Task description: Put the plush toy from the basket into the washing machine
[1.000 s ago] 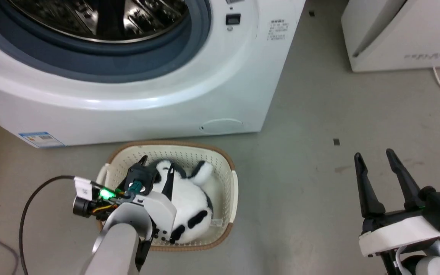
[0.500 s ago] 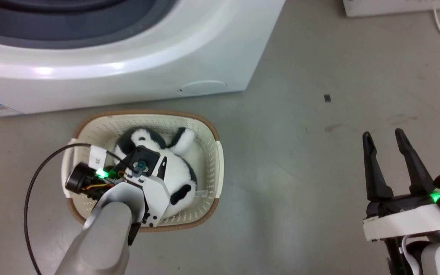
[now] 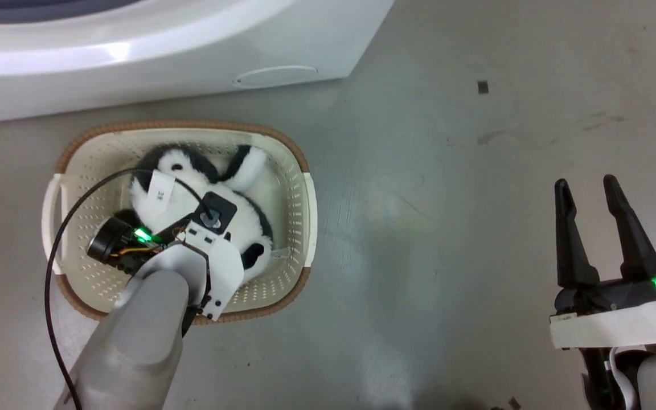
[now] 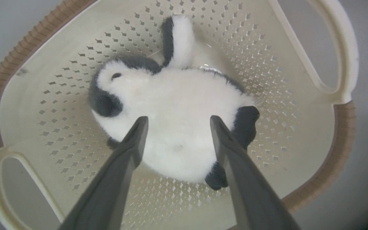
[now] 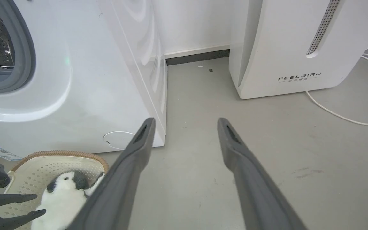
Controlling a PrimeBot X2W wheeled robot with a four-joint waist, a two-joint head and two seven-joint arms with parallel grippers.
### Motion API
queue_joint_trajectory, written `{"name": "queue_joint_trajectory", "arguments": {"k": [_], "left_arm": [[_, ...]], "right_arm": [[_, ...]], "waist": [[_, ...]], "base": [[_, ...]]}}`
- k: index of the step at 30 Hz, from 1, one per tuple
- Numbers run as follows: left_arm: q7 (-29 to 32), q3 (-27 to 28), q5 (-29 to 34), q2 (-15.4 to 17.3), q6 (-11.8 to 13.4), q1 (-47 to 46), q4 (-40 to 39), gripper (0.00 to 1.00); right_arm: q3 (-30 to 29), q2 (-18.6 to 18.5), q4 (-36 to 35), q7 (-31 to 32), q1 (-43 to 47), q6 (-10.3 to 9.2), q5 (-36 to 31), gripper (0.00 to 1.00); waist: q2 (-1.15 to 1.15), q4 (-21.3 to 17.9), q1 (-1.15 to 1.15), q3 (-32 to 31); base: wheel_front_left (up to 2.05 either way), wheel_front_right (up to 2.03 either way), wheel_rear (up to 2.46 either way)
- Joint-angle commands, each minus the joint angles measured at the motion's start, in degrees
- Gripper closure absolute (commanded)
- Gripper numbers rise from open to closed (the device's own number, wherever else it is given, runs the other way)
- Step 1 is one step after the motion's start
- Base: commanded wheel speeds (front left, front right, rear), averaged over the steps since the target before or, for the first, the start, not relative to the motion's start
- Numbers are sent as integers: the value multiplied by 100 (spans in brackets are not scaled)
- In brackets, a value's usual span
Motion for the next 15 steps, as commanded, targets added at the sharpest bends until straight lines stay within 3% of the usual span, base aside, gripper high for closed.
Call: {"name": "queue_joint_trajectory", "arguments": {"k": [1,15], "left_arm": [[88,-73,-29,65,-34,-225,159,0],[585,-585,-412,234,-124,-992,983,0]], "right_arm": [[-27,2,-58,-59,-132,-2,65,0],[-55,2,-199,-225,-278,-3,294,0]], "waist": [[0,-25,-1,144],[0,-119,-1,862]], "base": [[0,0,0],[0,0,0]]}}
